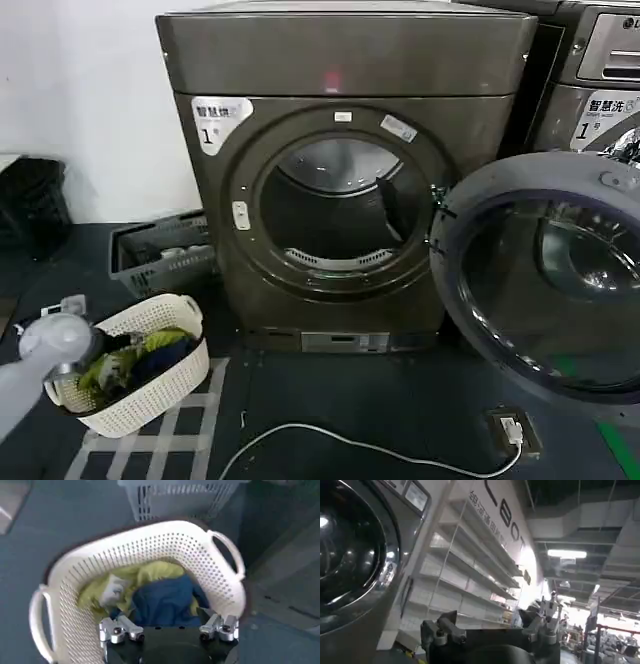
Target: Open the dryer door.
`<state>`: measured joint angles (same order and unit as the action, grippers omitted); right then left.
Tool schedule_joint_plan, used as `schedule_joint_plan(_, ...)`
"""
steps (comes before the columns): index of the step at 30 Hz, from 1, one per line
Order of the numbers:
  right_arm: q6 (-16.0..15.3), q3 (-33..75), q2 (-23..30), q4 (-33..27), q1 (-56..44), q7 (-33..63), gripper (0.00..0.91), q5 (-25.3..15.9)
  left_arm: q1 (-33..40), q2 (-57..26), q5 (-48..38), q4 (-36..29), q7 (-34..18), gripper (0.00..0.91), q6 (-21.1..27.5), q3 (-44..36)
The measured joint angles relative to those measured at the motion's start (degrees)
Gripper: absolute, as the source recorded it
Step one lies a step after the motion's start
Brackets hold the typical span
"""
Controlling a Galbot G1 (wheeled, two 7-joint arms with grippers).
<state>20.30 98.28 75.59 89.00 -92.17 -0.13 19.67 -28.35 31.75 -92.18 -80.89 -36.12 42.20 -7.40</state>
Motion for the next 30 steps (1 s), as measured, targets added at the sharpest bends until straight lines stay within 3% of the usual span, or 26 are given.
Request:
schedule_joint_plan(8,0.29,0.47,-0.27,-0.55,0.06,-0.16,0.907,0.07,-2.43,-4.26,29.82,2.12,27.82,0.907,-0.21,-2.5)
schedule_joint_plan(12,0.27,-0.03,-0.21,-0.25,0.32,-0.2,0.907,0.05,-4.8,-7.38,45.44,3.81,39.96,0.907,-13.25,-1.52)
schedule_joint_plan(15,0.24,-0.36,-0.01,0.11,0.32,-0.23,0.907,0.01,-5.85,-8.49,56.93,5.15,45.05,0.907,-24.69,-0.16)
schedule_joint_plan(22,0.14,-0.62,0.35,0.64,0.28,-0.24,0.907,-0.04,-3.21,-7.24,83.51,8.47,44.65,0.907,-51.38,2.2)
schedule_joint_plan(26,0.15,-0.64,0.67,0.72,0.15,-0.26,0.907,-0.06,0.94,-4.46,98.65,10.78,40.01,0.907,-66.55,2.11)
schedule_joint_plan(30,0.18,-0.46,1.03,0.99,0.07,-0.26,0.907,-0.06,5.92,-0.72,113.78,13.5,31.54,0.907,-79.73,1.03)
